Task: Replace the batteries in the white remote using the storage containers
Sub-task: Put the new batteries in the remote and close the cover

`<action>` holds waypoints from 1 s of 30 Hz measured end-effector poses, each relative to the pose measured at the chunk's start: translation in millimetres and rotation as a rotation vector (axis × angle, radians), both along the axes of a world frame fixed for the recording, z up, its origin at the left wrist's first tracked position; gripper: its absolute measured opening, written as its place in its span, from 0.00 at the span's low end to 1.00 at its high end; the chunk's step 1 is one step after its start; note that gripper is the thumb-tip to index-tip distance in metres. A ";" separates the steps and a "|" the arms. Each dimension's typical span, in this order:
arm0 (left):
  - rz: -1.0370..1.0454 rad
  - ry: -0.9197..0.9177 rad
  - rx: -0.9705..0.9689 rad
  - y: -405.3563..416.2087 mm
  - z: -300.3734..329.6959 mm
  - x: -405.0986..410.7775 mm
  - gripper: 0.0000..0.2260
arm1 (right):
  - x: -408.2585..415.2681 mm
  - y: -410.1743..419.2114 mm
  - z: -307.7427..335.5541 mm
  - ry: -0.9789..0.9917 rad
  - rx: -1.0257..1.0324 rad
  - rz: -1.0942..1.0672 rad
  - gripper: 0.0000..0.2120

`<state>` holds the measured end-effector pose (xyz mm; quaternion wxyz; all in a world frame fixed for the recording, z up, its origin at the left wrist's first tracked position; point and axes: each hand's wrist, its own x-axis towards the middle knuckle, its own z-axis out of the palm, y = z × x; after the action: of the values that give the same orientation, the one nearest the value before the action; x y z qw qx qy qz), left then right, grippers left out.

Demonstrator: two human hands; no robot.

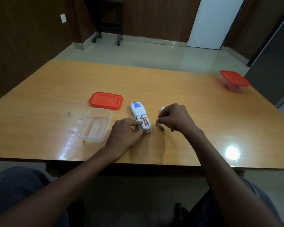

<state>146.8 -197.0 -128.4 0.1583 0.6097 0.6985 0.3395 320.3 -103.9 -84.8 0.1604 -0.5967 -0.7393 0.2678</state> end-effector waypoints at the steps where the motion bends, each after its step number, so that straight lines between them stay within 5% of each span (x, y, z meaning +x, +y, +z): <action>1: 0.007 -0.003 0.006 0.1 -0.2 0.4 0.19 | 2.3 0.3 -1.6 -0.059 0.002 -0.002 0.06; 7: 0.012 -0.005 0.011 -2.0 1.1 1.7 0.19 | 1.9 -1.9 -9.9 -0.142 -0.029 0.063 0.11; 14: -0.025 0.000 -0.015 -1.3 1.5 0.2 0.21 | -5.5 -11.2 6.5 0.428 -0.219 -0.015 0.14; 21: -0.033 0.008 -0.017 -0.5 0.1 -0.8 0.22 | -14.5 -9.7 -0.7 0.286 -0.073 0.071 0.09; 30: -0.038 -0.011 -0.006 -0.5 -2.3 -1.0 0.21 | -27.9 -10.4 -14.7 0.341 0.158 0.066 0.07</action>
<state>145.8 -197.5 -130.7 0.1705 0.6207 0.6868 0.3376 292.4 -114.2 -99.5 0.3206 -0.5039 -0.7392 0.3113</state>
